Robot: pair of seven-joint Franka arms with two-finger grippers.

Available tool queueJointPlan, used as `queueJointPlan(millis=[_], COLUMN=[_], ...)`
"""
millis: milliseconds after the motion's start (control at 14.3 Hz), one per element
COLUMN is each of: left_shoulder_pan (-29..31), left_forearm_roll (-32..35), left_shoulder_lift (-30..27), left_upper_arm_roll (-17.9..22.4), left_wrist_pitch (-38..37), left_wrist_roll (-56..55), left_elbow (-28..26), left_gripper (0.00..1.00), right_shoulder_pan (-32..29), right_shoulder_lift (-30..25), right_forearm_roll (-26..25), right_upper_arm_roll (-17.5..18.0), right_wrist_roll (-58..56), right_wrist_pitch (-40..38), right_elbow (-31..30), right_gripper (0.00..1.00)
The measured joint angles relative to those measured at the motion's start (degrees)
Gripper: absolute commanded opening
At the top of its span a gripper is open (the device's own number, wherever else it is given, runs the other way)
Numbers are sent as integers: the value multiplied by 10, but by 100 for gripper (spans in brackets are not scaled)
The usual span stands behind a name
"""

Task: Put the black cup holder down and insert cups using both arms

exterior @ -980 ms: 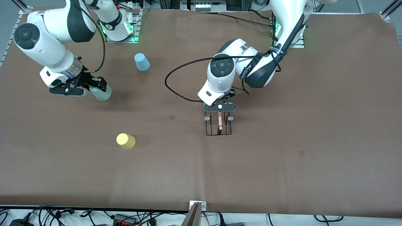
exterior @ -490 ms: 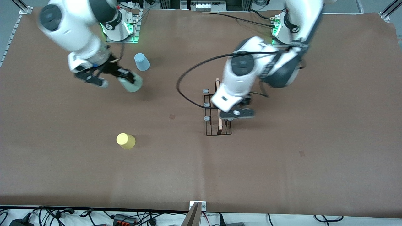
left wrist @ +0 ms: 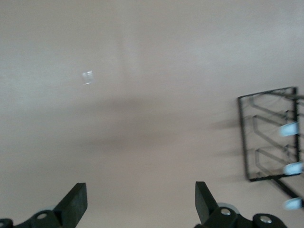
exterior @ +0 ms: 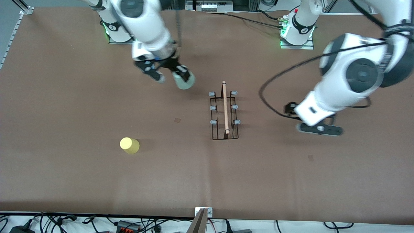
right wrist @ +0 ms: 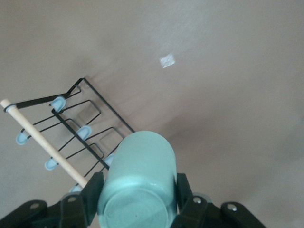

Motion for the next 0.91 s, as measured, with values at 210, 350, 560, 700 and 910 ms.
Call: queueJointPlan(millis=[210,350,560,700,910], left_shoulder_pan=[45,61,71,71,70], left_forearm_roll=[0,0,0,-13,-20], left_shoulder_lift=[-15,-48,-146,-206,-221], left_upper_arm_roll=[0,-2,-5,-7,-19], left_wrist_pitch=[-4,-7,0,2,1], left_wrist_roll=[36,43,46,47,48], left_elbow=[-2,-23,-107,-164,-198], left_gripper=[100,100,100,100,100], right_shoulder_pan=[58,81,90,90,90], right_shoulder_lift=[62,92,116,117,117], right_forearm_roll=[-46,-69,-92,-93,-94], right_upper_arm_roll=[0,0,0,-2,-2], right_wrist_roll=[92,130,150,150,150], right_wrist_pitch=[56,83,96,96,96], right_elbow=[23,25,29,31,35], right_gripper=[39,39,39,39,39])
